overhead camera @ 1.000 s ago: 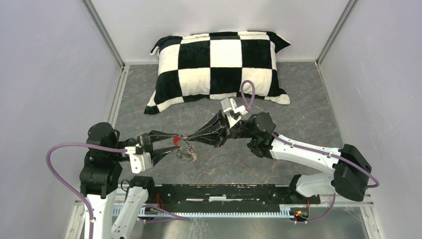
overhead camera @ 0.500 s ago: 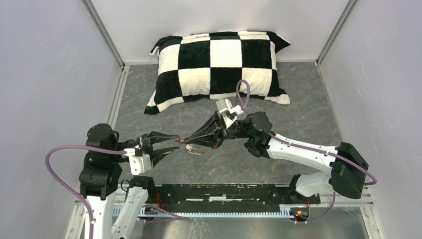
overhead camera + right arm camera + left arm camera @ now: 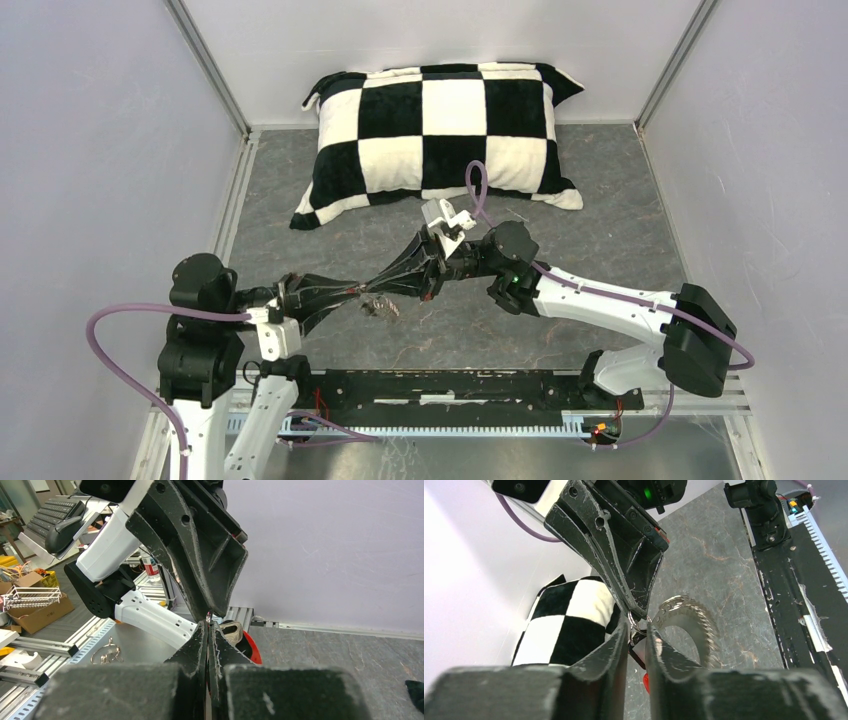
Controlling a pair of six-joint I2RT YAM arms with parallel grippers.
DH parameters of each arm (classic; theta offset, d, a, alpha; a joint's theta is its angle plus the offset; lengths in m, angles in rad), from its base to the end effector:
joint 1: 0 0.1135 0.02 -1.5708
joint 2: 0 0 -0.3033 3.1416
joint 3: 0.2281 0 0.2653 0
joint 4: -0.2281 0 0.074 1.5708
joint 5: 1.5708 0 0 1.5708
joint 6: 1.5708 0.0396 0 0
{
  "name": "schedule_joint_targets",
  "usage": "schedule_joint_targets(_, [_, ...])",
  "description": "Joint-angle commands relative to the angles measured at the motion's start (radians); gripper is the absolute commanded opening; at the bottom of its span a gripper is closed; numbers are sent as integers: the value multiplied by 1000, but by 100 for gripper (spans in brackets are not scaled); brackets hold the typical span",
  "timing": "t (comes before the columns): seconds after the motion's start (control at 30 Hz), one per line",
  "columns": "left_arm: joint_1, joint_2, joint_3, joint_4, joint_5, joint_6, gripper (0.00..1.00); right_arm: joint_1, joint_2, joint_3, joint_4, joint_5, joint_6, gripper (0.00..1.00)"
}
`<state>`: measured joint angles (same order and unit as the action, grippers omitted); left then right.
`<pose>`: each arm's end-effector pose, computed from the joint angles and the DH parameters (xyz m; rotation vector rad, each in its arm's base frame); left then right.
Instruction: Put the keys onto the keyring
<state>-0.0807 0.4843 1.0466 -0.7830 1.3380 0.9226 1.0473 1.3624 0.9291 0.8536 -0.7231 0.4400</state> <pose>0.0162 -0.0400 0.4250 1.4438 0.7979 -0.5499 0.1331 0.2830 0.3985 -1.0778 0.9824 1.6659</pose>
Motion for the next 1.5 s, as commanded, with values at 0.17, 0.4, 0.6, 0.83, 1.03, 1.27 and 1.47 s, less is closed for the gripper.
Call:
schedule_joint_targets(0.17, [2, -33, 11, 21, 15, 42, 14, 5, -18, 54, -36, -7, -37, 0])
schedule_joint_targets(0.4, [2, -41, 2, 24, 16, 38, 8, 5, -20, 56, -31, -1, -22, 0])
schedule_joint_targets(0.6, [2, -50, -8, 26, -4, 25, 14, 4, -23, 59, -16, -17, -7, 0])
schedule_joint_targets(0.83, [2, -31, 16, -4, -42, 19, 36, 4, -35, 50, -45, -31, -22, 0])
schedule_joint_targets(1.03, [2, 19, 59, -184, -55, 183, 39, 4, -39, 49, -62, -43, -27, 0])
schedule_joint_targets(1.27, [1, 59, 89, -360, -68, 370, 36, 6, -34, 61, -77, -55, -29, 0])
schedule_joint_targets(1.47, [1, 63, 90, -369, -54, 412, 27, 5, -27, 67, -82, -59, -26, 0])
